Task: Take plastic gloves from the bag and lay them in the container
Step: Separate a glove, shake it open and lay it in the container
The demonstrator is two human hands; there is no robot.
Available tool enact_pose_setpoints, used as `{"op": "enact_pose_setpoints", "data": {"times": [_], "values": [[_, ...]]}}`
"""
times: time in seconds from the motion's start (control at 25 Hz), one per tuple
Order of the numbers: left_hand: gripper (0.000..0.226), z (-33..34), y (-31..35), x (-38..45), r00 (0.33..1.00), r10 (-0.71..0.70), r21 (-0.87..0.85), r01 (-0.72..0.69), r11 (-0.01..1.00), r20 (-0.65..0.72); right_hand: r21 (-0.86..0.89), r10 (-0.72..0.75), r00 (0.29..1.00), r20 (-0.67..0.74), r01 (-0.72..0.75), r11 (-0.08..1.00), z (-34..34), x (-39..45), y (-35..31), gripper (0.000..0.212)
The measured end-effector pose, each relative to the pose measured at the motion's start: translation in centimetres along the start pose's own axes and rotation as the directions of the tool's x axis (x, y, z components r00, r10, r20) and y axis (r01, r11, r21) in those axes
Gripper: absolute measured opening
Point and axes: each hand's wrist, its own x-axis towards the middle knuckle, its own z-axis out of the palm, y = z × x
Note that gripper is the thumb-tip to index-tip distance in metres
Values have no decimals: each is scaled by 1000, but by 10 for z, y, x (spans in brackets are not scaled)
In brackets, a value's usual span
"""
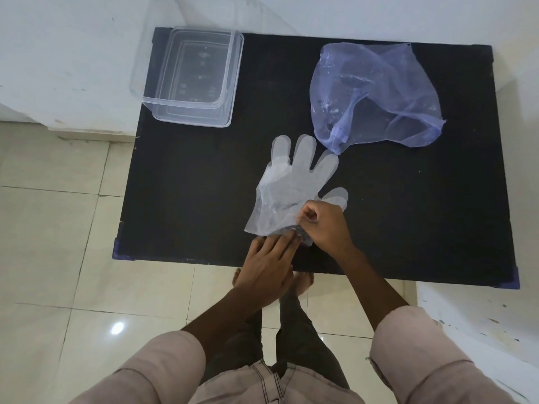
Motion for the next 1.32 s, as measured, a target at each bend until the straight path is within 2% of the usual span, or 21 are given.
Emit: {"op": "enact_pose_setpoints", "data": {"times": [0.28,0.56,0.64,0.8,0.88,0.96,1.08,1.16,1.24,1.32], "values": [[65,6,7,8,983,-49,11,48,999,177,-27,-36,999,-7,36,999,2,0,7,13],[65,-2,11,13,968,-82,26,78,997,239,-100,-175,985,1,175,980,0,-2,8,20],[65,-5,13,15,962,-88,26,84,996,260,-101,-177,984,-10,175,979,-1,1,4,13],[62,-13,16,16,957,-102,14,102,995,270,188,5,987,-159,26,982,-17,11,-2,4],[61,-14,17,17,956,-106,0,111,994,275,278,76,973,-217,-14,961,-28,15,-3,3],[62,-15,18,18,949,-112,-9,119,993,294,373,145,964,-224,-52,926,-34,18,-5,5],[63,-17,20,17,935,-125,-14,137,990,331,502,251,954,-165,-138,854,-37,20,-5,4],[62,-21,23,14,947,-140,-49,161,986,290,534,264,959,-106,-169,829,-38,18,-3,4],[56,-22,28,7,988,-83,-81,94,992,133,506,237,969,-72,-169,846,-38,16,-2,5],[48,-18,33,4,1000,4,-98,-5,995,-13,462,195,979,-56,-148,874,-37,15,-2,3]]}}
